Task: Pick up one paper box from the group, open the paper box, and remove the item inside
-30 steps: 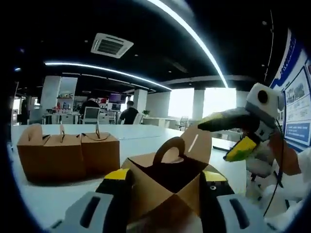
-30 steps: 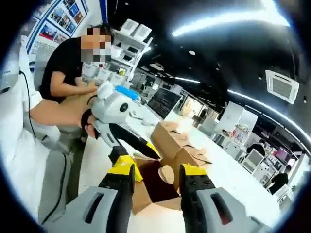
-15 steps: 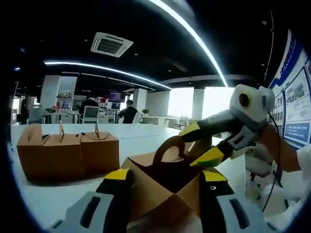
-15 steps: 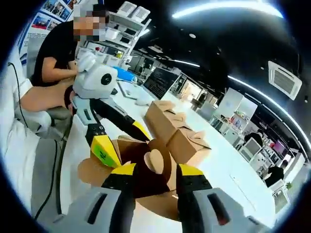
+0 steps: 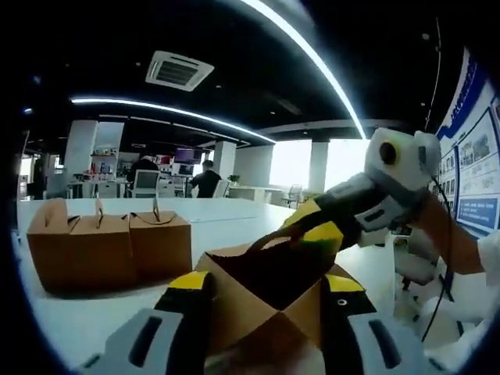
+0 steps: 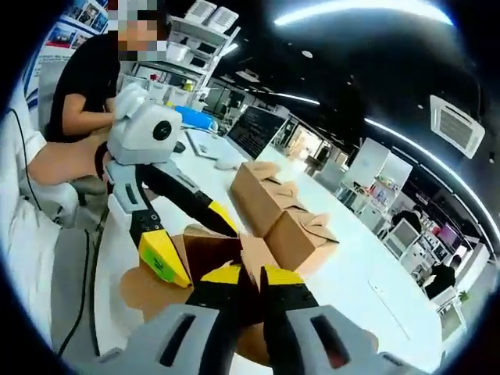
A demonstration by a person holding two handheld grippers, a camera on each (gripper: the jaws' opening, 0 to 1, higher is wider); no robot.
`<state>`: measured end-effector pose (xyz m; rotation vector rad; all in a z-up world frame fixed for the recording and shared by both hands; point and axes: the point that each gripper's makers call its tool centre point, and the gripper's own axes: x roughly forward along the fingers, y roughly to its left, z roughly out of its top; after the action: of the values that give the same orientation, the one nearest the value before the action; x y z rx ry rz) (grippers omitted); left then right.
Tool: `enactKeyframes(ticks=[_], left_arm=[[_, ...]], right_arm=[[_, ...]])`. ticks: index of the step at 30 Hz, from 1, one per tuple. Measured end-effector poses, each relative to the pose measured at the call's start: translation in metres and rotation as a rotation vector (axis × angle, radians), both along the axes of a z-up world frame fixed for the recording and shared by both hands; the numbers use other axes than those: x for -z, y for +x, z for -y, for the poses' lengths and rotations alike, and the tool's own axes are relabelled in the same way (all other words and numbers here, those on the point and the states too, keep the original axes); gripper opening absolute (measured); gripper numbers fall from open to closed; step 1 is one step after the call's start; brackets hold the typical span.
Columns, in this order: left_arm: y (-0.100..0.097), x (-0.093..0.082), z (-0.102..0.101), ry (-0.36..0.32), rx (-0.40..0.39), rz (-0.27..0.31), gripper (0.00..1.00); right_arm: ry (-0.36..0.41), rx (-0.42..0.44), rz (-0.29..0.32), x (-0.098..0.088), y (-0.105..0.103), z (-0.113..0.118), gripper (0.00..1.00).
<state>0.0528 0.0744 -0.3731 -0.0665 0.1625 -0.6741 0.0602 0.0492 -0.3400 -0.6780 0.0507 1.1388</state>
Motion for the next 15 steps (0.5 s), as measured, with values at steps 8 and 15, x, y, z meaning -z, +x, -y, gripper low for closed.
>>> enactKeyframes(ticks=[8, 15], left_arm=[[-0.001, 0.001, 0.001, 0.000, 0.001, 0.002, 0.56], [-0.002, 0.003, 0.002, 0.022, 0.007, 0.005, 0.57]], right_arm=[[0.009, 0.025, 0.046, -0.022, 0.016, -0.003, 0.04], [0.052, 0.102, -0.011, -0.034, 0.042, -0.007, 0.04]])
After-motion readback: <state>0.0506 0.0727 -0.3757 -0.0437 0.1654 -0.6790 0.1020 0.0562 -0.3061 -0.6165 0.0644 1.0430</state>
